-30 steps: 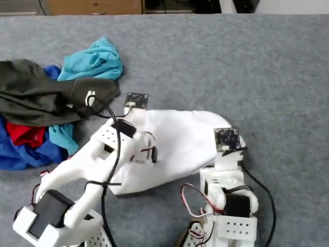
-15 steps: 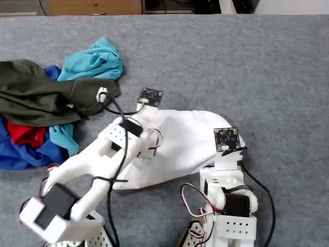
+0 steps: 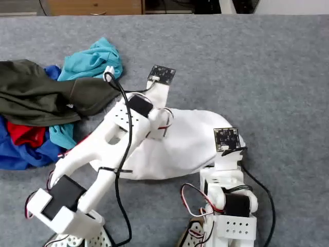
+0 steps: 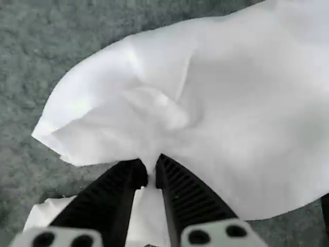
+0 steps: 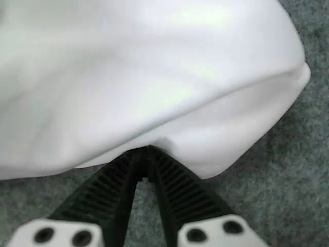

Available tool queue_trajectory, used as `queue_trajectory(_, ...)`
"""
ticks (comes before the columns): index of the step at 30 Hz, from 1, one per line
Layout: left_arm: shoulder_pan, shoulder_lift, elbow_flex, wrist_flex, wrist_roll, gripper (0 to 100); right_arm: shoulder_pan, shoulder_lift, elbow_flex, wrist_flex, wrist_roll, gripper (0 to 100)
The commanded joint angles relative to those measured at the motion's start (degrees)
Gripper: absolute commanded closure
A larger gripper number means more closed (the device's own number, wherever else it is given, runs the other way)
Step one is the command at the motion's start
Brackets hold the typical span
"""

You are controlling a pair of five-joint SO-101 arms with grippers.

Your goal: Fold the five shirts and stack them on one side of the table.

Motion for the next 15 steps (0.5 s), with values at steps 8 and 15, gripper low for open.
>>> queue_trajectory(8,-4.7,-0.9,0.0,5.8,-8.9,98,-0.8,-6.1,0.1,-0.6,0.4,99.5)
queue_trajectory(15,-5.8,-7.0,4.0,6.3,-9.6,98,-0.8,-6.1,0.1,-0.6,0.4,99.5)
